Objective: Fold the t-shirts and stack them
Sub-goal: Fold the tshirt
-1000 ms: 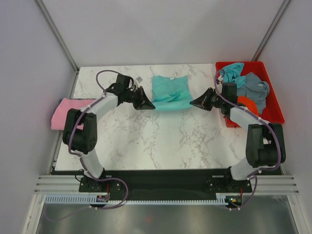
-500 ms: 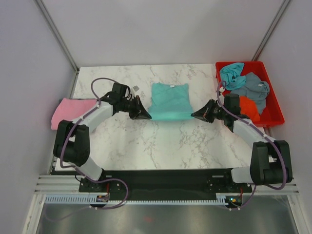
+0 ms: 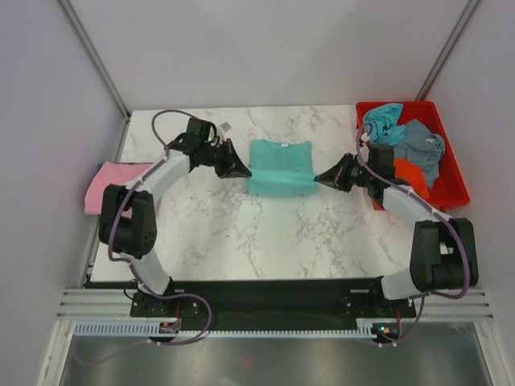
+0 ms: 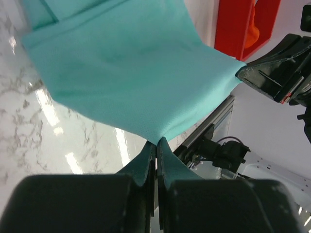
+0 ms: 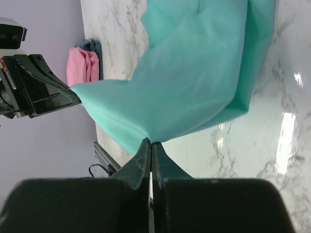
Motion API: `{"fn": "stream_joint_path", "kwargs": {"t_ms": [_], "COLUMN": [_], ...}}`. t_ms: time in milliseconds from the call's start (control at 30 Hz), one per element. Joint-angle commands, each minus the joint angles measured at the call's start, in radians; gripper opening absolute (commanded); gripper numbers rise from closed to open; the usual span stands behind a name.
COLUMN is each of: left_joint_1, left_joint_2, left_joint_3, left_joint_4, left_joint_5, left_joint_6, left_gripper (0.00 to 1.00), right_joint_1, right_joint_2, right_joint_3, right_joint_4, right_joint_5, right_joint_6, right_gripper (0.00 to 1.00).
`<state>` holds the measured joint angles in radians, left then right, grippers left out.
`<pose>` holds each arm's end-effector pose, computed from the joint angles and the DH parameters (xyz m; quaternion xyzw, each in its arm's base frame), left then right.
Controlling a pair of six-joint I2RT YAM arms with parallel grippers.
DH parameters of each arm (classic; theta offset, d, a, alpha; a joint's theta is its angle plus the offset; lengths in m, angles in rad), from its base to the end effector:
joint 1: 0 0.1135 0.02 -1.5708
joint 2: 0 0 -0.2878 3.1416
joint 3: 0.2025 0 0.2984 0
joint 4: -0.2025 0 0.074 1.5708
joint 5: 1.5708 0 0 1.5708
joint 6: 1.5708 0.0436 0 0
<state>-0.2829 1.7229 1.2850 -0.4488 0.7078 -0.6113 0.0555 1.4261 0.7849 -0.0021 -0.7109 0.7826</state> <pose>0.3968 -0.1449 0.2454 -0.0298 0.8908 -0.4304 0.1425 0.3322 0.0469 0.2073 0.1527 0.8390 0.4550 0.2564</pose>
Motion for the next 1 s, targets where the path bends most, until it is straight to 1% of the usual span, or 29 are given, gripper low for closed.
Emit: {"fn": "stream_joint_path", "kwargs": {"t_ms": [0, 33, 100, 133, 267, 333, 367, 433, 467, 533, 567, 667, 800, 867, 900, 933, 967], "left_joint_1": [0.007, 0.007, 0.007, 0.007, 0.008, 0.008, 0.008, 0.008, 0.008, 0.008, 0.008, 0.008, 0.004, -0.001, -0.001, -0.005, -0.007], "left_joint_2": [0.107, 0.133, 0.199, 0.216, 0.302, 0.357, 0.375, 0.414, 0.45, 0.492, 0.536, 0.599, 0.679, 0.696, 0.698, 0.702, 0.702], "left_joint_3": [0.132, 0.198, 0.261, 0.322, 0.457, 0.529, 0.552, 0.618, 0.638, 0.698, 0.718, 0.795, 0.861, 0.884, 0.887, 0.901, 0.909], "left_joint_4": [0.005, 0.001, -0.005, -0.011, -0.019, -0.021, -0.022, -0.024, -0.025, -0.024, -0.025, -0.013, 0.013, 0.013, 0.012, 0.003, -0.004], "left_joint_5": [-0.04, -0.059, -0.07, -0.077, -0.097, -0.108, -0.114, -0.126, -0.134, -0.157, -0.168, -0.214, -0.292, -0.372, -0.399, -0.457, -0.484], "left_joint_6": [0.104, 0.128, 0.151, 0.162, 0.185, 0.191, 0.191, 0.2, 0.203, 0.218, 0.225, 0.245, 0.252, 0.249, 0.248, 0.254, 0.257], "left_gripper": [0.02, 0.02, 0.02, 0.02, 0.02, 0.02, 0.02, 0.02, 0.02, 0.02, 0.02, 0.02, 0.02, 0.03, 0.07, 0.28, 0.39], "right_joint_1": [-0.003, -0.005, -0.003, -0.005, -0.005, -0.003, -0.005, -0.002, 0.001, 0.007, 0.009, 0.03, 0.041, 0.041, 0.04, 0.038, 0.035], "right_joint_2": [0.092, 0.115, 0.181, 0.201, 0.333, 0.381, 0.431, 0.485, 0.54, 0.597, 0.653, 0.756, 0.842, 0.867, 0.872, 0.873, 0.87], "right_joint_3": [0.112, 0.131, 0.192, 0.215, 0.33, 0.41, 0.468, 0.526, 0.586, 0.646, 0.672, 0.795, 0.872, 0.898, 0.902, 0.906, 0.91], "right_joint_4": [0.123, 0.134, 0.145, 0.146, 0.166, 0.18, 0.182, 0.186, 0.188, 0.186, 0.188, 0.186, 0.185, 0.183, 0.179, 0.177, 0.177], "right_joint_5": [0.028, 0.03, 0.037, 0.037, 0.041, 0.047, 0.05, 0.062, 0.064, 0.068, 0.071, 0.088, 0.111, 0.123, 0.128, 0.134, 0.139], "right_joint_6": [0.003, 0.003, -0.008, -0.009, -0.013, -0.017, -0.022, -0.029, -0.034, -0.048, -0.052, -0.068, -0.074, -0.077, -0.078, -0.082, -0.082], "right_gripper": [0.0, 0.0, 0.0, 0.0, 0.0, 0.0, 0.0, 0.0, 0.0, 0.0, 0.0, 0.0, 0.0, 0.0, 0.03, 0.08, 0.26]}}
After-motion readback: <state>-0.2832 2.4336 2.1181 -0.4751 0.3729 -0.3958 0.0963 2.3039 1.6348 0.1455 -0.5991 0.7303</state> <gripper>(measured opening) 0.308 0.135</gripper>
